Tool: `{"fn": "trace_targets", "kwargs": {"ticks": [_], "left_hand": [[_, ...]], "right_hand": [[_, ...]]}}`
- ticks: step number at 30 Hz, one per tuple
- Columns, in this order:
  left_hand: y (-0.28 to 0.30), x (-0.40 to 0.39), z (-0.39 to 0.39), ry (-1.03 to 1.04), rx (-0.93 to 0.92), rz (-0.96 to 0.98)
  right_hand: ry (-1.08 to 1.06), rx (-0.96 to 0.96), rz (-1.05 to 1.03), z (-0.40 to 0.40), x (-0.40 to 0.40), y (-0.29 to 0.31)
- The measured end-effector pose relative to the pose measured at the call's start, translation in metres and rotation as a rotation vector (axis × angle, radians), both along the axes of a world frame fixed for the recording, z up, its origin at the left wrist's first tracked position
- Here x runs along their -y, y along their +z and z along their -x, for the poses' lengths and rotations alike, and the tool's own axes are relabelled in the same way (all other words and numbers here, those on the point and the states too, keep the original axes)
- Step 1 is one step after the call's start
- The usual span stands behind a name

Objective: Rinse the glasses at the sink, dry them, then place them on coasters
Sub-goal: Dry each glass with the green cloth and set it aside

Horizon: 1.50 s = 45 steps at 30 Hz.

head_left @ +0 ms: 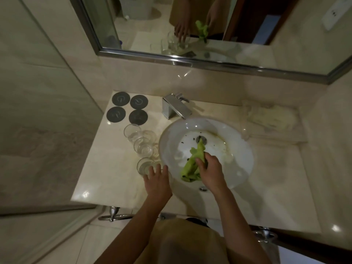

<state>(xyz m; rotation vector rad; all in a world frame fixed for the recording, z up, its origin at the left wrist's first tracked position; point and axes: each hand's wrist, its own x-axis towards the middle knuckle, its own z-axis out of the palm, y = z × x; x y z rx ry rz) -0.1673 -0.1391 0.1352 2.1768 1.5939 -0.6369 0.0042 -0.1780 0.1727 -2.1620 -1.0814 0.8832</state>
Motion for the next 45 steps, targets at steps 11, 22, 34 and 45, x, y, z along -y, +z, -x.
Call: {"fn": "trace_targets", "kwargs": {"ticks": [11,22,34,45], "left_hand": [[-0.013,0.004,-0.008,0.145,0.105,-0.244],[0.012,0.009,-0.048,0.293,0.573,-0.375],[0.051,-0.011,-0.103,0.598,1.002,-0.198],[0.075,-0.022,-0.117,0.515,0.995,-0.162]], "right_hand": [[-0.224,-0.153,0.094,-0.031,0.006,0.022],[-0.097,-0.077,0.249,-0.078,0.02,0.037],[-0.121,0.168,0.053,-0.123,0.035,0.074],[-0.249,0.159,0.0,-0.137,0.031,0.08]]}}
